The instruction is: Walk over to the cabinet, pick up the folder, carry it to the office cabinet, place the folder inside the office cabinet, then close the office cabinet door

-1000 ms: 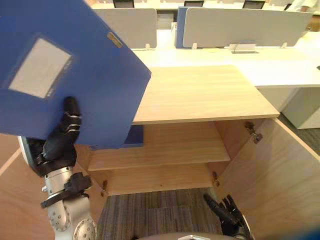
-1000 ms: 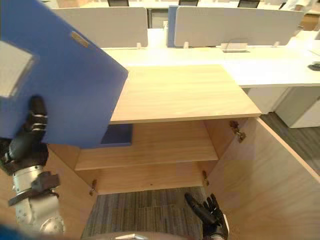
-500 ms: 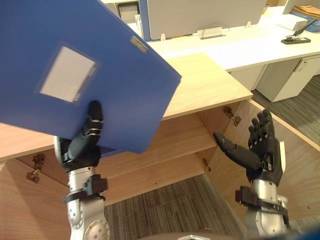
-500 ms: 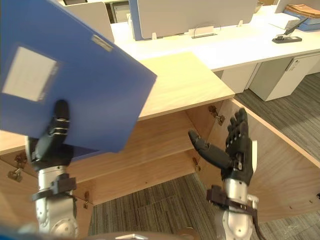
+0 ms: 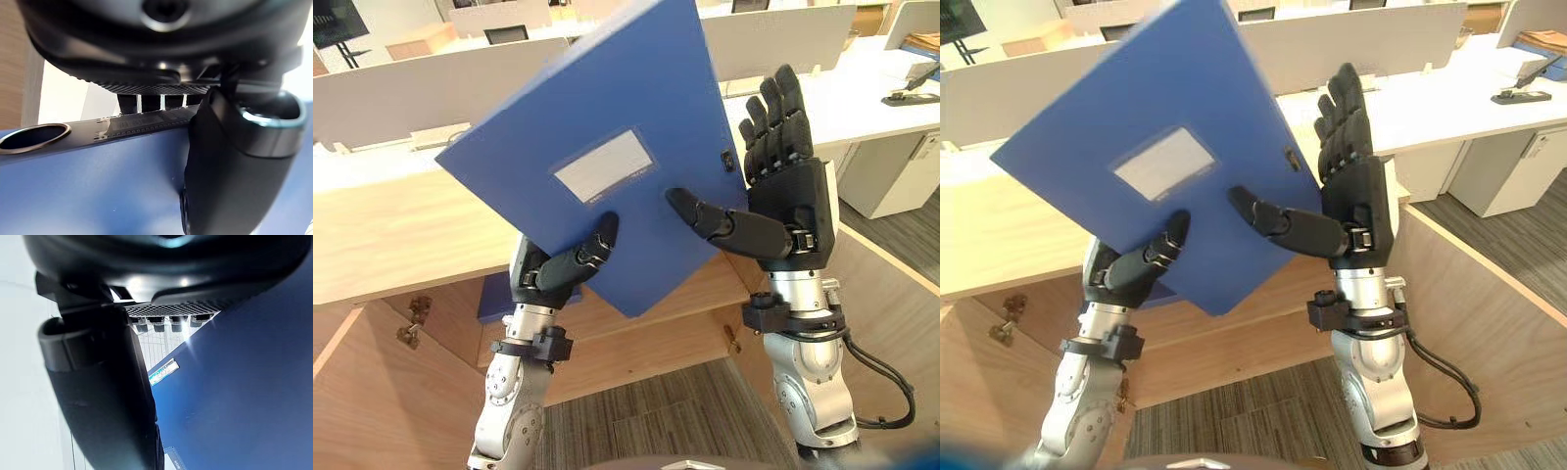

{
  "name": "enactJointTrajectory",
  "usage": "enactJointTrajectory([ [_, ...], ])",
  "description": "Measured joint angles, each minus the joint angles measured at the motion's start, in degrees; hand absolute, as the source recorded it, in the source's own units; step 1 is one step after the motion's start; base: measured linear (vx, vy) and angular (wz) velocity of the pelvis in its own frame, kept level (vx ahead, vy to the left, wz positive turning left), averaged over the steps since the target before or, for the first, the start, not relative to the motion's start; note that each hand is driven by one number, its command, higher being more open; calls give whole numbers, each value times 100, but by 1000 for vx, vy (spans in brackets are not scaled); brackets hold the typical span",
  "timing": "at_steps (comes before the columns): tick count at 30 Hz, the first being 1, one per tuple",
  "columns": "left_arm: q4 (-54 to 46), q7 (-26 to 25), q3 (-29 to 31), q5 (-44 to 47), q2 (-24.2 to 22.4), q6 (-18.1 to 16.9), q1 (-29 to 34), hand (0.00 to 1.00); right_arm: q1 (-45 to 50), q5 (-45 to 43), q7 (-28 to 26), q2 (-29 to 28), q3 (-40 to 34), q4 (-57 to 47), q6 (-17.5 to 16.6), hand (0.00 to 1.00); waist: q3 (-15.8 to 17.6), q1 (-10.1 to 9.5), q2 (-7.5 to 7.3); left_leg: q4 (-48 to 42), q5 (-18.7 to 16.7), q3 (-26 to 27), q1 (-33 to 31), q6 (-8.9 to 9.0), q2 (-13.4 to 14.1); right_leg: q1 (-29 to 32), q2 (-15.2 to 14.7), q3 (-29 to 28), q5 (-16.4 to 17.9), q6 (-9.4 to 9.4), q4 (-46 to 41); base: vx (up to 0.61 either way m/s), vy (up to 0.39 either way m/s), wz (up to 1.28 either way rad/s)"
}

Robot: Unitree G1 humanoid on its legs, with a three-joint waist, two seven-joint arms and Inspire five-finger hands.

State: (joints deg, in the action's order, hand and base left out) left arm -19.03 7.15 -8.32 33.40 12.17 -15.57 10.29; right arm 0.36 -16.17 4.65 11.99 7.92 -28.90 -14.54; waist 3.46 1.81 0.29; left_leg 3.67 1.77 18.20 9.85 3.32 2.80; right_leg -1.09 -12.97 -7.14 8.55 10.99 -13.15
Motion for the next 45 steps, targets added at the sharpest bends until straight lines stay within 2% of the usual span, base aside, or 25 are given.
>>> enactJointTrajectory([
  [4,51,1,-94,-17,276,4,5,0,-41,-258,-97,284,10,130,0,100,-41,-7,-26,103,75,-62,8,-31,-48,6,-37,57,2,0,-1,-33,4,10],
  [10,50,11,-197,44,910,-21,11,0,-321,-651,-357,910,58,277,0,100,-151,-14,-208,129,121,-152,-17,-47,-96,-12,-98,150,2,-1,-1,-21,1,8],
  [12,47,50,-311,203,1478,-26,11,0,-413,-664,-553,1315,60,349,0,100,-200,-13,-280,129,126,-172,-25,-52,-102,-20,-108,175,1,-1,1,-7,-2,5],
  [15,23,82,-401,338,2062,-35,5,0,-546,-686,-736,1830,156,518,1,100,-230,-9,-328,130,133,-178,-28,-53,-103,-21,-111,182,1,-2,3,0,0,0],
  [16,23,94,-416,447,2306,-38,6,0,-612,-773,-814,2135,277,605,1,0,-240,-5,-344,130,136,-181,-29,-51,-103,-22,-112,185,0,-2,3,0,0,0],
  [21,28,98,-432,969,3157,-20,74,0,-1127,-2085,-1043,3626,1111,789,1,0,-249,-2,-383,131,152,-215,-60,-46,-102,-20,-115,219,-2,-3,12,-9,-5,3],
  [24,44,99,-530,993,3659,-18,134,0,-1505,-3313,-1437,4837,1695,835,56,0,-278,-22,-493,130,172,-328,-120,-26,-95,-47,-125,343,-2,-4,32,5,-12,18],
  [26,62,98,-704,994,3876,-9,139,0,-1594,-3732,-1662,5293,1881,837,119,0,-262,-76,-549,130,172,-359,-121,-24,-94,-78,-130,377,-2,-4,48,11,-10,10],
  [27,68,98,-801,1000,3947,-5,139,100,-1595,-3856,-1763,5481,1939,837,156,0,-261,-111,-575,130,170,-365,-121,-22,-95,-85,-135,388,-2,-4,54,8,-5,5],
  [32,259,194,-1325,1004,4259,-2,136,100,-1649,-4122,-2148,5992,2152,806,423,0,-275,-147,-662,132,167,-403,-157,-17,-101,-87,-146,434,0,-4,73,0,-2,4],
  [34,534,514,-1662,1002,4407,7,114,100,-1711,-3912,-2223,6146,2151,711,500,0,-274,-143,-661,133,165,-403,-172,-15,-102,-70,-147,434,0,-3,73,0,0,0],
  [36,1315,1387,-2713,961,4504,93,-381,100,-1861,-3456,-2476,6338,2159,423,680,0,-275,-141,-660,133,167,-399,-224,-15,-101,-4,-143,427,0,-4,51,0,0,0],
  [37,1554,1641,-3019,989,4472,159,-536,100,-1904,-3279,-2544,6337,2176,323,741,0,-272,-139,-666,133,170,-398,-235,-16,-100,9,-141,425,0,-4,48,0,0,0],
  [39,2530,2304,-3879,930,4078,322,-928,100,-1977,-2860,-2708,6315,2371,142,1032,0,-250,-123,-726,133,173,-371,-235,-16,-99,30,-135,396,-2,-5,36,0,4,-5],
  [40,2806,2411,-3989,808,3943,405,-985,100,-1990,-2853,-2768,6270,2370,140,1053,0,-241,-118,-741,133,173,-363,-236,-15,-99,39,-135,387,-2,-5,31,-3,9,-9],
  [41,3541,2547,-4218,452,3617,632,-1055,100,-2118,-2855,-2882,6096,2369,-29,1053,0,-237,-42,-747,133,174,-335,-237,-15,-98,66,-127,354,-4,-7,23,-3,9,-11],
  [42,3989,2557,-4303,260,3424,752,-1059,100,-2232,-2860,-2911,5972,2357,-187,1051,0,-237,20,-746,133,173,-310,-237,-14,-95,92,-121,332,-4,-7,14,-3,8,-16],
  [44,5660,2521,-4205,-790,2657,1121,-1042,100,-2471,-2858,-2911,5532,2116,-897,825,0,-234,172,-747,134,167,-247,-242,-6,-77,136,-90,266,-9,-15,9,3,5,-15],
  [45,5952,2493,-4032,-993,2471,1126,-1012,100,-2488,-2823,-2909,5458,2011,-1062,736,0,-234,164,-750,134,165,-232,-242,-3,-77,145,-89,252,-10,-16,9,1,7,-10],
])
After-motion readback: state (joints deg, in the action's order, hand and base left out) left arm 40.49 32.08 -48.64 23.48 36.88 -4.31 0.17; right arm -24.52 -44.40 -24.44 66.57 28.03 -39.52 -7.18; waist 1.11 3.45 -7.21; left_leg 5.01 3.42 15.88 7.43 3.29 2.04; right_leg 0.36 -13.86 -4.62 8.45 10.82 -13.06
